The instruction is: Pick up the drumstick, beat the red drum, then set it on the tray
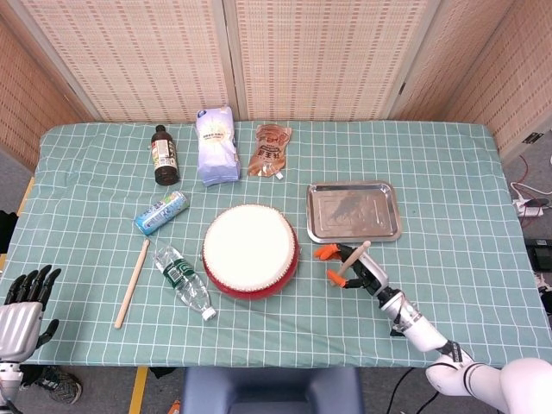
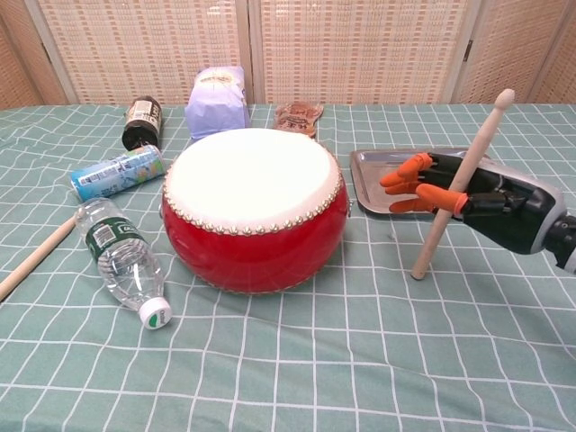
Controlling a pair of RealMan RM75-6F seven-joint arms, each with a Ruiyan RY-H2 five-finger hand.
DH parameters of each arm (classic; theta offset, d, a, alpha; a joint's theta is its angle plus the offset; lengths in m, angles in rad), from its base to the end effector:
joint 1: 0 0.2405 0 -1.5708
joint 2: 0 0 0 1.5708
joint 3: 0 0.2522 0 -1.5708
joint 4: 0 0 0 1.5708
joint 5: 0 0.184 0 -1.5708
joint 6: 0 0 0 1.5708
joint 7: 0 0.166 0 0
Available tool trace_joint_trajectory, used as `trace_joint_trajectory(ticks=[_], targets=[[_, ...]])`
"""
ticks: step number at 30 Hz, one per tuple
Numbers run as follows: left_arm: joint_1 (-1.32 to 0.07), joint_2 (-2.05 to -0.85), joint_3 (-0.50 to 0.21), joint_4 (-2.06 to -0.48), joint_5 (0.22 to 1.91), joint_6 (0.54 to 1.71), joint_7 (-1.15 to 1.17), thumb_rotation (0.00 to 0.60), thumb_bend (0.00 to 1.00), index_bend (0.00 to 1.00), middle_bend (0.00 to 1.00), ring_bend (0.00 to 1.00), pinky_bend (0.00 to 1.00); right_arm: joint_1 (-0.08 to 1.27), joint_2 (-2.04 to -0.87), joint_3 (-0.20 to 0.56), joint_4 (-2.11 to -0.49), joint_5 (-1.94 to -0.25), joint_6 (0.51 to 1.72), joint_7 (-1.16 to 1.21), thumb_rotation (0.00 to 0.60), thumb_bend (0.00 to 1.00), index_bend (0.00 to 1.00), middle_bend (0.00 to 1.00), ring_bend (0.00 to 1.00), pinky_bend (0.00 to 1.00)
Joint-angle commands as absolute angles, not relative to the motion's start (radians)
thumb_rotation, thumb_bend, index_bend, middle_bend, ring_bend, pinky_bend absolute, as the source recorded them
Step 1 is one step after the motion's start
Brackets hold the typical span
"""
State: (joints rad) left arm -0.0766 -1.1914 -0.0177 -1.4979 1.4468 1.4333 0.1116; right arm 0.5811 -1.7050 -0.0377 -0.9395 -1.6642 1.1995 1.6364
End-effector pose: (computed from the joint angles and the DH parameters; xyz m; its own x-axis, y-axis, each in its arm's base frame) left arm -0.3281 0.1924 0.1595 0.5239 0.0918 0.8468 0.8472 0.0463 -0.5292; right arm -0.2148 -0.3159 -0.0204 -0.7064 -0.5711 0.4182 -0.5661 0.1012 -0.8181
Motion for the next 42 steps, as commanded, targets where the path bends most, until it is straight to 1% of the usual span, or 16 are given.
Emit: trace_joint_trajectory(ticks=[1,2,5,7,13,19,26,34,36,39,42], targets=[[-0.077,-1.192,-0.017,-1.497,1.446,1.431,0.111,0.600,0.27,0.00,0.00,0.00,0.02,0.588,-1.718,-0.042,-0.932,-1.659,1.184,1.627,0.600,0.30,0.46,0.34,0.23,0.26],[-0.077,-1.192,-0.017,-1.496,1.446,1.430,0.110,0.600,0.27,0.00,0.00,0.00,0.02,0.590,-1.721,-0.044,-0.929,-1.658,1.179,1.627,0.600,0.26,0.47,0.35,0.24,0.27],[-0.077,-1.193,-0.016,-1.495,1.446,1.429,0.109,0.600,0.27,0.00,0.00,0.00,0.02,0.598,-1.735,-0.048,-0.920,-1.658,1.168,1.620,0.600,0.17,0.51,0.37,0.27,0.29],[-0.077,-1.193,-0.016,-1.495,1.445,1.427,0.108,0.600,0.27,0.00,0.00,0.00,0.02,0.601,-1.741,-0.051,-0.915,-1.658,1.164,1.613,0.600,0.16,0.53,0.39,0.29,0.31],[-0.077,-1.195,-0.015,-1.490,1.443,1.425,0.104,0.600,0.27,0.00,0.00,0.00,0.02,0.601,-1.759,-0.064,-0.901,-1.661,1.159,1.586,0.600,0.15,0.64,0.45,0.35,0.35],[-0.077,-1.195,-0.015,-1.488,1.442,1.424,0.104,0.600,0.27,0.00,0.00,0.00,0.02,0.598,-1.768,-0.074,-0.889,-1.658,1.149,1.587,0.600,0.15,0.71,0.49,0.38,0.37],[-0.079,-1.196,-0.016,-1.487,1.443,1.420,0.108,0.600,0.27,0.00,0.00,0.00,0.02,0.593,-1.791,-0.090,-0.854,-1.654,1.134,1.592,0.600,0.15,0.74,0.51,0.40,0.38],[-0.082,-1.196,-0.016,-1.490,1.442,1.416,0.114,0.600,0.27,0.00,0.00,0.00,0.02,0.601,-1.814,-0.091,-0.824,-1.651,1.119,1.593,0.600,0.15,0.80,0.55,0.45,0.42],[-0.082,-1.196,-0.017,-1.491,1.440,1.416,0.114,0.600,0.27,0.00,0.00,0.00,0.02,0.604,-1.822,-0.089,-0.815,-1.650,1.115,1.589,0.600,0.15,0.82,0.57,0.47,0.43],[-0.082,-1.195,-0.017,-1.491,1.437,1.414,0.114,0.600,0.27,0.00,0.00,0.00,0.02,0.607,-1.833,-0.083,-0.803,-1.643,1.109,1.584,0.600,0.15,0.90,0.62,0.53,0.48],[-0.082,-1.196,-0.018,-1.490,1.435,1.413,0.115,0.600,0.27,0.00,0.00,0.00,0.02,0.610,-1.843,-0.071,-0.797,-1.633,1.107,1.580,0.600,0.15,0.99,0.71,0.63,0.58]])
